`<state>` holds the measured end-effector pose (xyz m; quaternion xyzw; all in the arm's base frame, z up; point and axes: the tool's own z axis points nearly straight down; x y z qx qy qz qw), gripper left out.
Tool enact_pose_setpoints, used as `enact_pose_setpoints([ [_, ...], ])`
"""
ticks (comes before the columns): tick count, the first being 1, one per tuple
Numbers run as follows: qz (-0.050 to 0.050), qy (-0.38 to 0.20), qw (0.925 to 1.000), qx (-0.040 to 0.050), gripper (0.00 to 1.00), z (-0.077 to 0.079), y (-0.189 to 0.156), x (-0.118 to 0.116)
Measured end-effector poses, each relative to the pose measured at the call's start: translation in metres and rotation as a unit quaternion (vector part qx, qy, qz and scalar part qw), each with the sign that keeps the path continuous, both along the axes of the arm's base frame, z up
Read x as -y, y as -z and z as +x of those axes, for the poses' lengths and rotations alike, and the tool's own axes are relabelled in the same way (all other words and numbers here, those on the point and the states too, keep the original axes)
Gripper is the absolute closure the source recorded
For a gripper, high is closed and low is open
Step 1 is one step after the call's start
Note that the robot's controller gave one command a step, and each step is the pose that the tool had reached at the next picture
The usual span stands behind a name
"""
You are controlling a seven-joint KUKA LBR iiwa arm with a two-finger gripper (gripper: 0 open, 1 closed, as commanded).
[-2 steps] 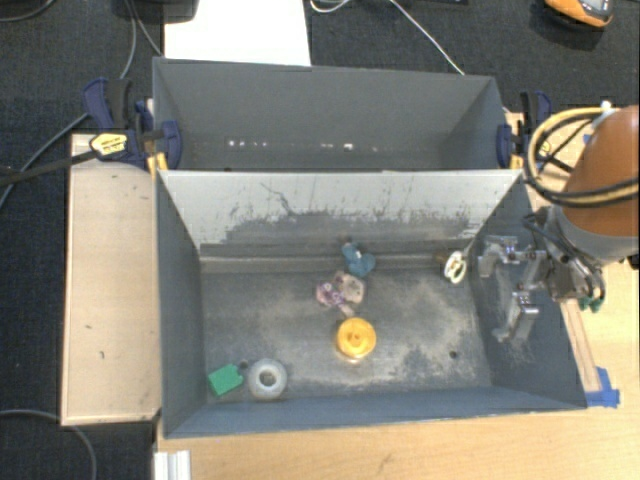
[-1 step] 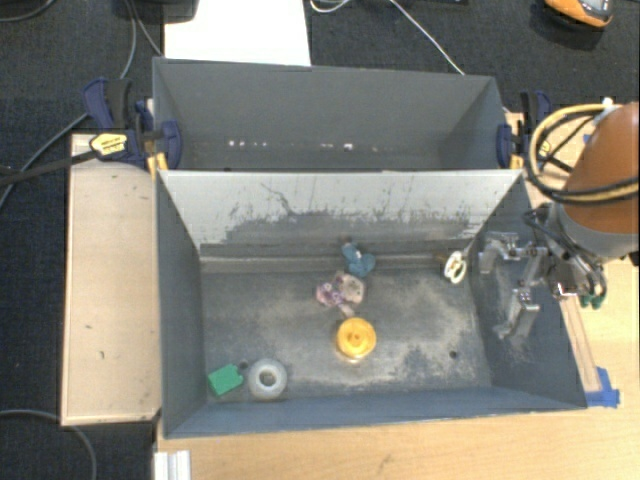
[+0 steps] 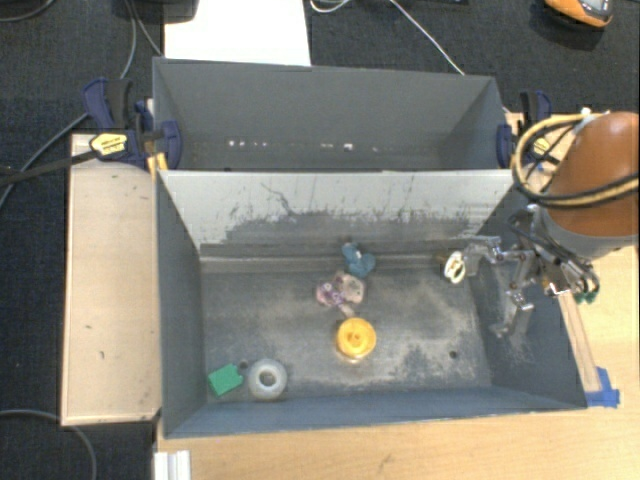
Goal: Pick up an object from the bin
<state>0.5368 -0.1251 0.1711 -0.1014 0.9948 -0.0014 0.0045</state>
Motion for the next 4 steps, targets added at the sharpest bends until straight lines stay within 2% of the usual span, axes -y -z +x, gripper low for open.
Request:
enact_pose_setpoints([
  [1,0.001,0.028,0.9996,-0.0037,0.00,0.000,0.037,-0.015],
  [2,0.001,0.036,0.9994,-0.0015,0.00,0.019,0.066,-0.023],
  [3,0.000,-0.021,0.9998,-0.0020,0.00,0.022,0.071,-0.027],
  [4,0.001,0.000,1.0000,-0.0005,0.00,0.001,0.098,-0.012],
])
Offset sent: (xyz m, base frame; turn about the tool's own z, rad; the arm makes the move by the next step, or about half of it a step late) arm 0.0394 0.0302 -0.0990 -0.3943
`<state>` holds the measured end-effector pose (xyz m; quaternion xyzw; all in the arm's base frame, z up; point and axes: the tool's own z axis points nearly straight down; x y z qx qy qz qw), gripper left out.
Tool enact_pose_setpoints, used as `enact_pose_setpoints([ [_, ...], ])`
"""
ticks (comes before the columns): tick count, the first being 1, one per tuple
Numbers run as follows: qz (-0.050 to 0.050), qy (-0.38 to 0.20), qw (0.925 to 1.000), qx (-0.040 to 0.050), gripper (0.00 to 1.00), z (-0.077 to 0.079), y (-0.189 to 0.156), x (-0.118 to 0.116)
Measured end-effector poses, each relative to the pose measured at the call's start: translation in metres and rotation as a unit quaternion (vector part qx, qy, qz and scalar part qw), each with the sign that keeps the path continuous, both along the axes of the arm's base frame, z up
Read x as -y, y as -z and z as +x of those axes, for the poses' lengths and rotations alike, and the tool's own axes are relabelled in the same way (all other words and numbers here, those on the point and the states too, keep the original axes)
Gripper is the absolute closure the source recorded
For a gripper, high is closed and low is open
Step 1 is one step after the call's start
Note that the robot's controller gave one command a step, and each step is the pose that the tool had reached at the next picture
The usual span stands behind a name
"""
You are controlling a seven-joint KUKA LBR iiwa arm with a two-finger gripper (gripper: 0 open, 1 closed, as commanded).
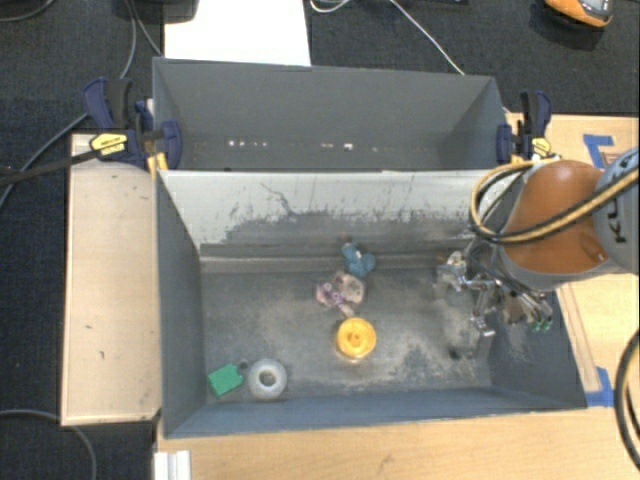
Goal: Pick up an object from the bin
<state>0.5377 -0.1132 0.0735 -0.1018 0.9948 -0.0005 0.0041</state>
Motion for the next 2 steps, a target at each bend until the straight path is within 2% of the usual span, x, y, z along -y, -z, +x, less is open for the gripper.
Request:
enact_pose_setpoints([
  [1,0.001,0.098,0.9952,0.0011,0.00,0.024,0.002,-0.062],
  [2,0.000,-0.007,1.0000,0.0027,0.00,0.036,0.003,-0.097],
])
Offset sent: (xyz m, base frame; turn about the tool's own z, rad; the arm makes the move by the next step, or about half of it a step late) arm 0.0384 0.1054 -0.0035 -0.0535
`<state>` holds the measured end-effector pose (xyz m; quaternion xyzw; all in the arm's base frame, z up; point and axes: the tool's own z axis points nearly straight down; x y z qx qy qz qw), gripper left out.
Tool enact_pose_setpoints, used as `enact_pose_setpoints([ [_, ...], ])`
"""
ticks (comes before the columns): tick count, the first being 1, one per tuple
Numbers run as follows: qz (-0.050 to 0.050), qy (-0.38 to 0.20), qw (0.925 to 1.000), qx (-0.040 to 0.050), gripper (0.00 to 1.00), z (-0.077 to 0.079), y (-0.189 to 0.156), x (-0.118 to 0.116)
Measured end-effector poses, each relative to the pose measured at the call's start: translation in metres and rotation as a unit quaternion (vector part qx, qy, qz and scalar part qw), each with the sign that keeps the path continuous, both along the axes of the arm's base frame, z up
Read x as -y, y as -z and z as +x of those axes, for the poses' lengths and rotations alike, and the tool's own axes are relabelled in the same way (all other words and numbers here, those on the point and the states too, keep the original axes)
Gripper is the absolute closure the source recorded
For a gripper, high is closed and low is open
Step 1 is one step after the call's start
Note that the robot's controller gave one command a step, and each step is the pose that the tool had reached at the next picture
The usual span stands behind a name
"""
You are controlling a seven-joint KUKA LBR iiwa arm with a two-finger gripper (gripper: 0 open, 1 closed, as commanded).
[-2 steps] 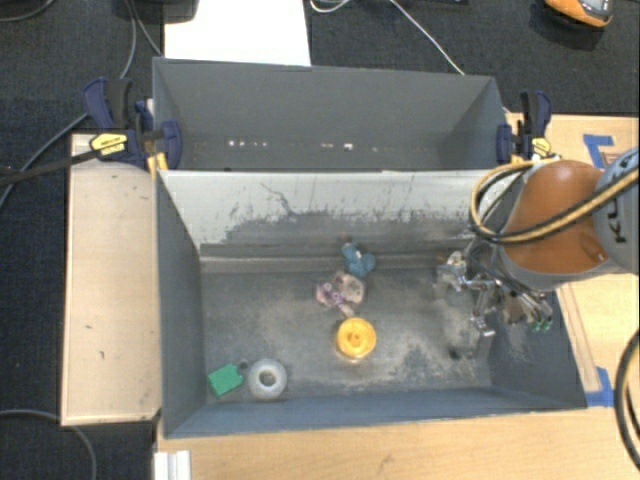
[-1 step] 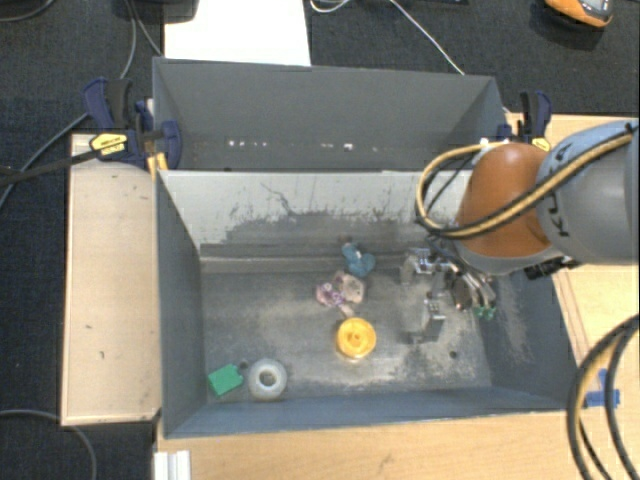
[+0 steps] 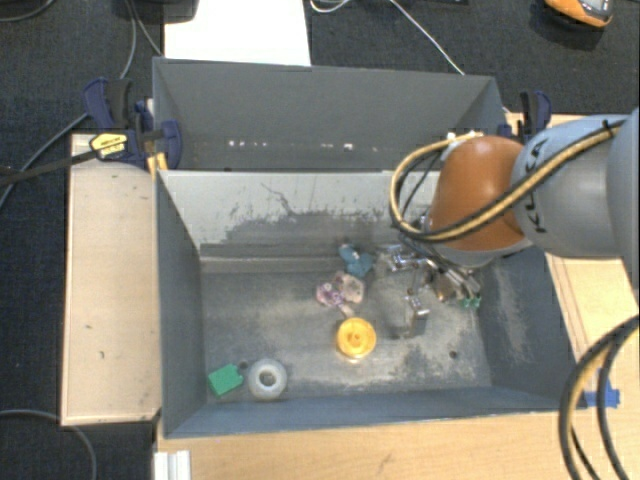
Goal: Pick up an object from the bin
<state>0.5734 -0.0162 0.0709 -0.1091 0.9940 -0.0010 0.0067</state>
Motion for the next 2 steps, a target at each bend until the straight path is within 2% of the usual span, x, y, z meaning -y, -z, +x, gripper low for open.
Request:
enact_pose_setpoints([
  [1,0.000,-0.016,0.9999,0.0003,0.00,0.001,0.000,-0.003],
  [2,-0.001,-0.061,0.9981,-0.0010,0.00,-0.038,-0.025,-0.021],
])
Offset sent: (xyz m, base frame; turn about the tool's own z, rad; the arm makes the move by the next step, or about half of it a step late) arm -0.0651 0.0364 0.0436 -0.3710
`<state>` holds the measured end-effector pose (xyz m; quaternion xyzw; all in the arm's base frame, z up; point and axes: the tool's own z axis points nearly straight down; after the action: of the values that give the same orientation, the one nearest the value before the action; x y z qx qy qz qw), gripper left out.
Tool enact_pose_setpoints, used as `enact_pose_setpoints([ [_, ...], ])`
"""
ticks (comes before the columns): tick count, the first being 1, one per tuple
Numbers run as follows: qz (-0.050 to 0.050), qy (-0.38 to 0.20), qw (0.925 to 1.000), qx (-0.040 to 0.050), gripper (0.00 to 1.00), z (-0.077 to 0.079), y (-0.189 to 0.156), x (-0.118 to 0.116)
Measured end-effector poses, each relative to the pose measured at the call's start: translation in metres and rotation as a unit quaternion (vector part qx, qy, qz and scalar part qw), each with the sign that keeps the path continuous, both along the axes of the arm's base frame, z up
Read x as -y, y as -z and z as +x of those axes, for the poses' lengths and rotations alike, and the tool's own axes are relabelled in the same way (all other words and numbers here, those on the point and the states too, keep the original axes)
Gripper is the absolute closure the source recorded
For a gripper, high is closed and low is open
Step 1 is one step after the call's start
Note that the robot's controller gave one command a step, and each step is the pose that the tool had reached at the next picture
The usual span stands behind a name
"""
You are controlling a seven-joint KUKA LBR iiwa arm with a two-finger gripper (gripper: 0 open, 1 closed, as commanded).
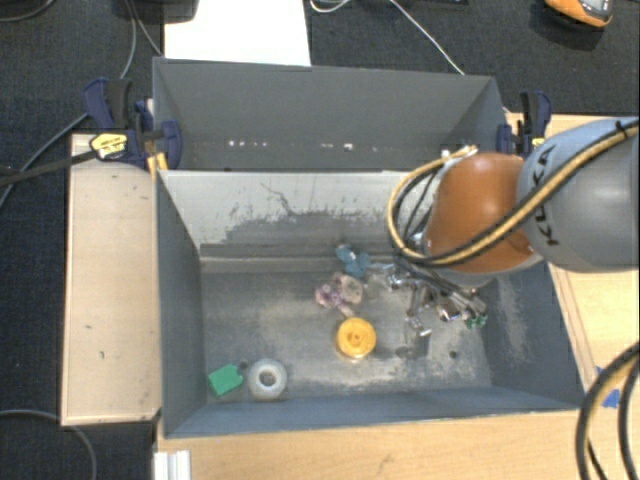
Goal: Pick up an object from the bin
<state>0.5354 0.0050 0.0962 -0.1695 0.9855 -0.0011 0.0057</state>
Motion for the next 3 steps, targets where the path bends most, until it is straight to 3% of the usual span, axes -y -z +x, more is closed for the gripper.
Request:
enact_pose_setpoints([
  [1,-0.001,-0.082,0.9966,0.0029,0.00,0.013,0.007,0.011],
  [2,0.001,0.066,0.9978,0.0022,0.00,0.036,0.012,-0.040],
  [3,0.001,0.007,1.0000,0.0031,0.00,0.051,0.013,-0.096],
])
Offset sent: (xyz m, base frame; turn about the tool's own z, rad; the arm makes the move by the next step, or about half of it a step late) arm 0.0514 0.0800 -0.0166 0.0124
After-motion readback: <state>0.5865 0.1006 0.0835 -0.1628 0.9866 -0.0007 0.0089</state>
